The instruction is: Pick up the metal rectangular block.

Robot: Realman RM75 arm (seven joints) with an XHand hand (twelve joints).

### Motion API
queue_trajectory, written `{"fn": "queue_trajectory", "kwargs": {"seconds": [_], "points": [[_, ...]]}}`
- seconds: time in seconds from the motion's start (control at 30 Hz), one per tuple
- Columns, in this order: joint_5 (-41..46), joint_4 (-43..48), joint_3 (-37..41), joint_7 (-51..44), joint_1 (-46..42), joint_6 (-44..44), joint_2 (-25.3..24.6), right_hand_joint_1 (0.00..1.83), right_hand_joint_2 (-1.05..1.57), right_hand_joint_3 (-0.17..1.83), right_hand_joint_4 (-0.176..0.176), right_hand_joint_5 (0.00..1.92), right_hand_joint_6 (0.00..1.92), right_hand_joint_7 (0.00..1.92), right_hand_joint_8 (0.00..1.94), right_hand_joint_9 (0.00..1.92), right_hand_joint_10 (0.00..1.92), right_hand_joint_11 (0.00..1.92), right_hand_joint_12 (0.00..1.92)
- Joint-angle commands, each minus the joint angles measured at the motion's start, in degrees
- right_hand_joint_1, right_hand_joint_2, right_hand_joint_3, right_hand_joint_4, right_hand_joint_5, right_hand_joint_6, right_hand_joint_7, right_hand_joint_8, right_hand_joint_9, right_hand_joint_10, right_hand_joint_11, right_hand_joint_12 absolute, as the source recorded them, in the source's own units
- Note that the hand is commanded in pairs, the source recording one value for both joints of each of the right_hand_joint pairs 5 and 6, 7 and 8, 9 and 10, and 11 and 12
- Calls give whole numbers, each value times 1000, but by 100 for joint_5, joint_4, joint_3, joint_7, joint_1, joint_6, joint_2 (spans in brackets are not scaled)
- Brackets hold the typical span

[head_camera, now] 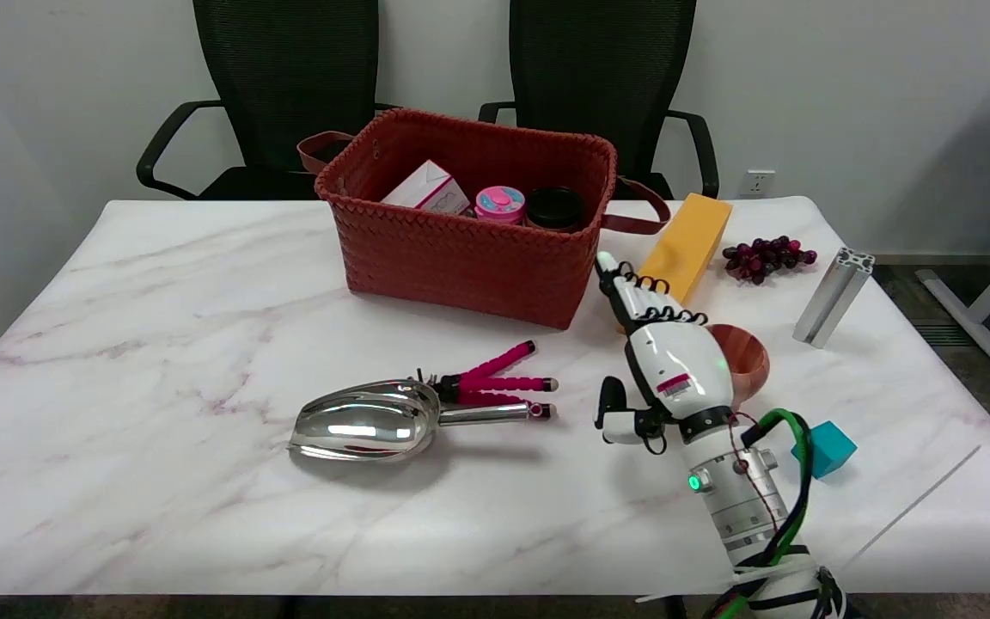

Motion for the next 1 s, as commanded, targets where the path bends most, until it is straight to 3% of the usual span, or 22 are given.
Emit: {"fn": "queue_trajectory", "kwargs": {"seconds": [0.03,0.63,1.0], "points": [[6,-18,-160,-1,17,963,-229,1346,517,1511,0,32,32,305,305,292,292,317,317],[562,-508,115,108,479,2036,-42,1345,535,1483,0,36,36,320,320,309,309,342,342],[1504,-847,494,2036,631,2478,-21,1344,582,1128,0,64,64,507,507,498,498,477,477]]}}
